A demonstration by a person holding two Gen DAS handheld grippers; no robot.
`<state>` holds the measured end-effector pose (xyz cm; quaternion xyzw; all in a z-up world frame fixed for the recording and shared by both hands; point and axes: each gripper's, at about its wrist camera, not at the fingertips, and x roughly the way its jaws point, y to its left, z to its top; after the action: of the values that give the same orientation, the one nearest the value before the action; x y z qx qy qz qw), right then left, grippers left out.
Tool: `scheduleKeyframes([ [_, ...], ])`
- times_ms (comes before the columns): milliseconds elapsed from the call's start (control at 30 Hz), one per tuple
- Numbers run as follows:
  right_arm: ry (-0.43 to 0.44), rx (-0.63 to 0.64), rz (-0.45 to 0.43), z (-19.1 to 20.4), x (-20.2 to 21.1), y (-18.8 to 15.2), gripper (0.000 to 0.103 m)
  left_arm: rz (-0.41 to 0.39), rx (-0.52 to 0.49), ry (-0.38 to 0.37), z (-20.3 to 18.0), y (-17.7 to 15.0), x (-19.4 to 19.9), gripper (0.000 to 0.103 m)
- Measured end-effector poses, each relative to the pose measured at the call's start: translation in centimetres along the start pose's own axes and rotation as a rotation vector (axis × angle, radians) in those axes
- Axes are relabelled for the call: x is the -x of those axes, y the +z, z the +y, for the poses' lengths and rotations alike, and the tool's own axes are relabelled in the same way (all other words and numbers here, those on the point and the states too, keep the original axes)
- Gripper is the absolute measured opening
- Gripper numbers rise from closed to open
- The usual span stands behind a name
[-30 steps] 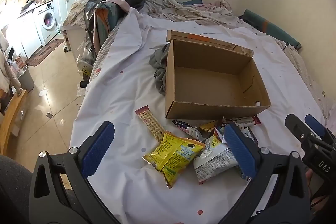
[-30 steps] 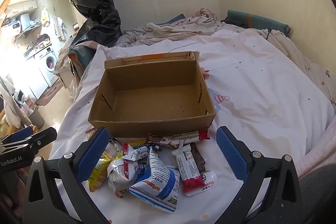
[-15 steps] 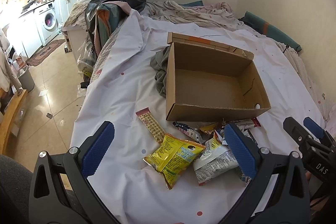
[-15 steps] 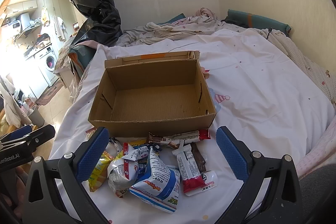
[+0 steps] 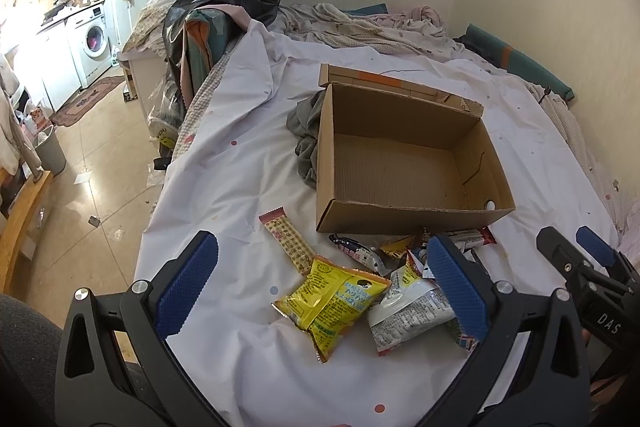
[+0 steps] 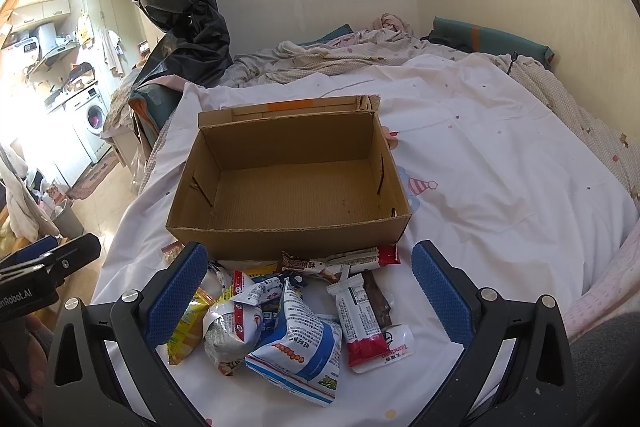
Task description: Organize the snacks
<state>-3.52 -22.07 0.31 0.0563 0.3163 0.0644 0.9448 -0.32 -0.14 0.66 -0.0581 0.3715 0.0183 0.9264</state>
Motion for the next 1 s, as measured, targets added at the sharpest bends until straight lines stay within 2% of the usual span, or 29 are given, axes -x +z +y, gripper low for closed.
scheduleKeyframes([
  [1000,-0.009,-0.001,0.023,-0.22,-0.67,-0.33,0.103,0.006,0.0,-0.005,-0.08,-0.11,-0.13,0.103],
])
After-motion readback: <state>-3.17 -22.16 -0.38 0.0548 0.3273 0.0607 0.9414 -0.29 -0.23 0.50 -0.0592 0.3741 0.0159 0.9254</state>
